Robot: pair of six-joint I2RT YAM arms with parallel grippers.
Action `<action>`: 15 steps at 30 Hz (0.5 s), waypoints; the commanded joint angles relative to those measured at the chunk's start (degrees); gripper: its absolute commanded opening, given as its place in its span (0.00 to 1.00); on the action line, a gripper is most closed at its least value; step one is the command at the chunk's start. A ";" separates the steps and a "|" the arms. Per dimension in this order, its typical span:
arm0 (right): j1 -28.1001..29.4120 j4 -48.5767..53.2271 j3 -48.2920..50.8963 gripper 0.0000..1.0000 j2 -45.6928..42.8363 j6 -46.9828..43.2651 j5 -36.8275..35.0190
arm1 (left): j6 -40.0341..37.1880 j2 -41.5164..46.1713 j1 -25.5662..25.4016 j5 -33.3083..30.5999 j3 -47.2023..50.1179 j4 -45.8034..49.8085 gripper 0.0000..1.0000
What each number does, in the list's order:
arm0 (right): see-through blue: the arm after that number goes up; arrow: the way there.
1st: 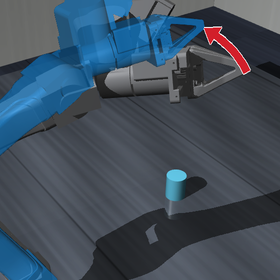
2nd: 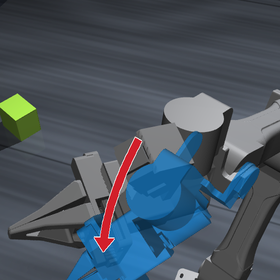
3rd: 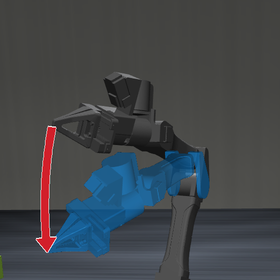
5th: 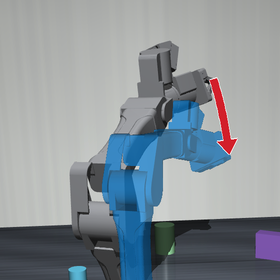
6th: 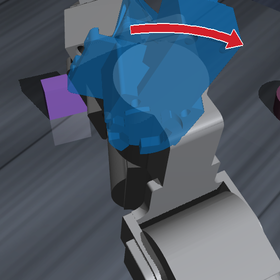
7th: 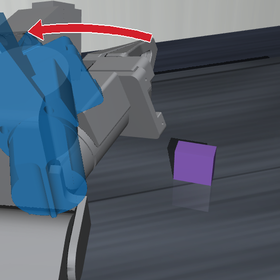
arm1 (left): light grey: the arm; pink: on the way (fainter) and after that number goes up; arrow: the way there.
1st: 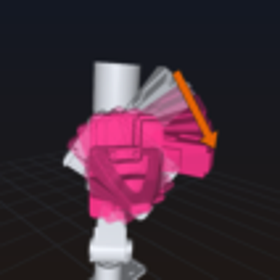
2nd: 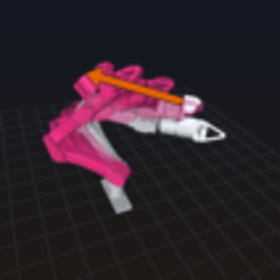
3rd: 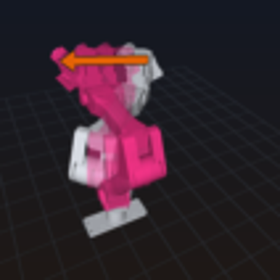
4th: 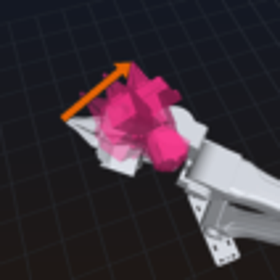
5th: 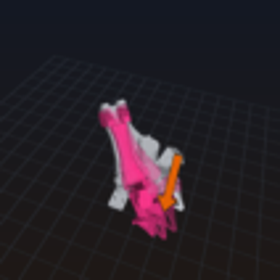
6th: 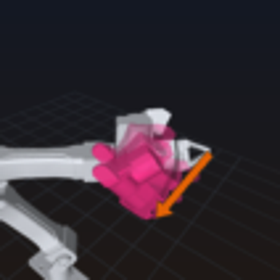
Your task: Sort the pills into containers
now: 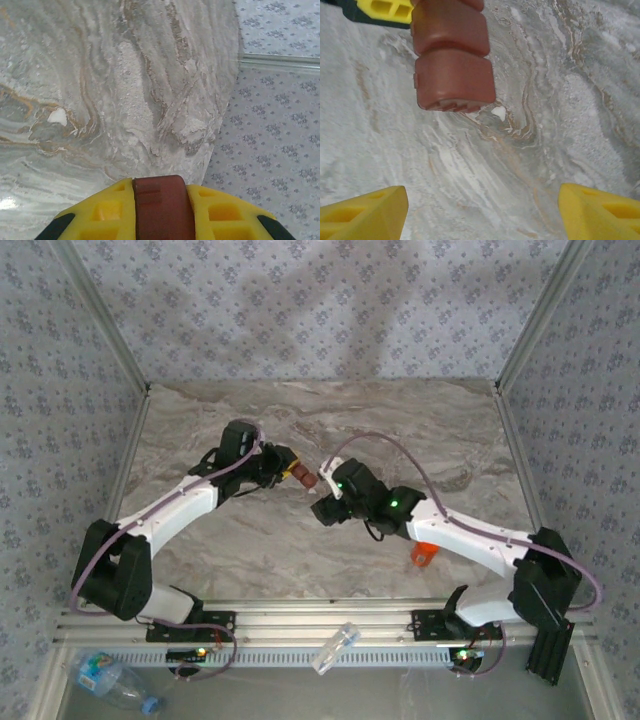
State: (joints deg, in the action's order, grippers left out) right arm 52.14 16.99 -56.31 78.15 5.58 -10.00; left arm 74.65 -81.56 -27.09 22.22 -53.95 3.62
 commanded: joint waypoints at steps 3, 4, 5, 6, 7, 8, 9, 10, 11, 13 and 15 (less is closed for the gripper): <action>1.75 -3.69 -3.98 0.80 4.38 -8.35 -8.60 | 5.16 -0.28 0.12 -0.93 -1.25 4.51 0.00; 1.94 -4.07 -4.58 0.80 5.32 -9.02 -8.64 | 5.15 -0.19 0.11 -0.88 -1.32 4.49 0.00; 2.12 -4.59 -5.13 0.80 6.16 -9.63 -8.63 | 5.02 -0.10 0.13 -0.88 -1.25 4.72 0.00; 2.29 -4.85 -5.63 0.80 6.79 -10.00 -8.63 | 5.00 0.02 0.12 -0.86 -1.27 4.79 0.00; 2.40 -5.11 -6.22 0.80 7.59 -10.40 -8.59 | 4.90 0.04 0.15 -0.77 -1.32 4.80 0.00; 2.50 -5.21 -6.91 0.80 8.47 -10.80 -8.46 | 4.81 0.13 0.11 -0.69 -1.32 4.71 0.00; 2.55 -5.17 -7.57 0.80 9.04 -11.01 -8.33 | 4.72 0.20 0.16 -0.60 -1.32 4.81 0.00; 2.64 -5.21 -8.15 0.80 9.82 -11.39 -8.36 | 4.58 0.26 0.13 -0.64 -1.46 4.90 0.00; 2.70 -5.28 -8.80 0.79 10.56 -11.55 -8.37 | 4.54 0.36 0.11 -0.57 -1.39 4.89 0.00; 2.82 -5.24 -9.86 0.78 11.77 -11.96 -8.04 | 4.36 0.44 0.04 -0.49 -1.40 4.66 0.00; 2.81 -5.22 -10.85 0.75 12.76 -12.25 -7.52 | 4.21 0.44 0.03 -0.14 -1.43 4.48 0.00</action>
State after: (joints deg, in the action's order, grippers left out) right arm 54.54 12.45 -64.73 89.67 -4.73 -16.82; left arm 78.15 -81.87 -27.09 22.02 -53.95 7.55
